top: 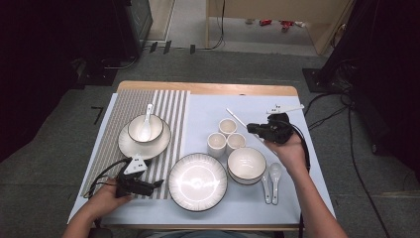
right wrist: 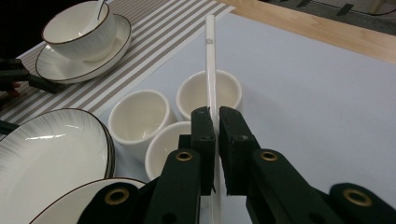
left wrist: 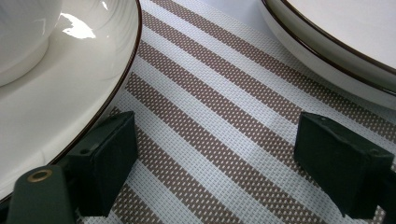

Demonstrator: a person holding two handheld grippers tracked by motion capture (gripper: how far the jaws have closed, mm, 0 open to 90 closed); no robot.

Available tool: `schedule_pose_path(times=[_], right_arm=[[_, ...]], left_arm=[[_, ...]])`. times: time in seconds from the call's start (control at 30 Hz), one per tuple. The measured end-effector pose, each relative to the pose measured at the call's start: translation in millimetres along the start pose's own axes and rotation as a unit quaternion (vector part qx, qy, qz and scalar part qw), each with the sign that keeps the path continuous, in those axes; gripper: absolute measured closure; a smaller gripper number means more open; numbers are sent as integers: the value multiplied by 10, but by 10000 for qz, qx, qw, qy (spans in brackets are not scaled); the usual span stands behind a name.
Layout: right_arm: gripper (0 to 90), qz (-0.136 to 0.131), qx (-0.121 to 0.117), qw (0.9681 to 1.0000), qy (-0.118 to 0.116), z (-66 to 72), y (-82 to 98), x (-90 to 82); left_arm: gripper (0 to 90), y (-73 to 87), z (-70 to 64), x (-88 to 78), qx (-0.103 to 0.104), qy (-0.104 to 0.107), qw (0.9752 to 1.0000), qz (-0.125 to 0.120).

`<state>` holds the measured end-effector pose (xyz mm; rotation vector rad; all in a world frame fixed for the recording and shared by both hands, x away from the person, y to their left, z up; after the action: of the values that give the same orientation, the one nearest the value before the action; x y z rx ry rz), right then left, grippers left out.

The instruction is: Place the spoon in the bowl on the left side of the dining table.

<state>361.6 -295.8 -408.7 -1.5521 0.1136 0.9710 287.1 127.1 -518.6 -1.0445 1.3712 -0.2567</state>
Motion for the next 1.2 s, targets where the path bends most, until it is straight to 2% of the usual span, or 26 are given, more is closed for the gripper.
schedule_pose_path(times=[0.23, 0.77, 1.2], right_arm=[[853, -21, -99, 9999, -51, 56, -24, 35], [853, -98, -451, 9984, -334, 199, -125, 62], [853, -104, -617, 9967, -512, 347, -222, 122]], left_arm=[[138, 0, 0, 0, 2, -1, 10000, 0], [138, 0, 1, -1, 3, -4, 10000, 1], [138, 0, 1, 0, 4, -2, 10000, 2]])
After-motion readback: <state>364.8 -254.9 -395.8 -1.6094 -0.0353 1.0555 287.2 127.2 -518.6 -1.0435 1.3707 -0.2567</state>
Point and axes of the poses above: each handheld gripper's, and its own axes: x roughly forward along the jaws, y roughly out of its underside, z roughly to its left, the point moved 3 cm from there along x, roughly forward along the jaws, and after that the axes turned 12 degrees about y, right-handed, at the moved point
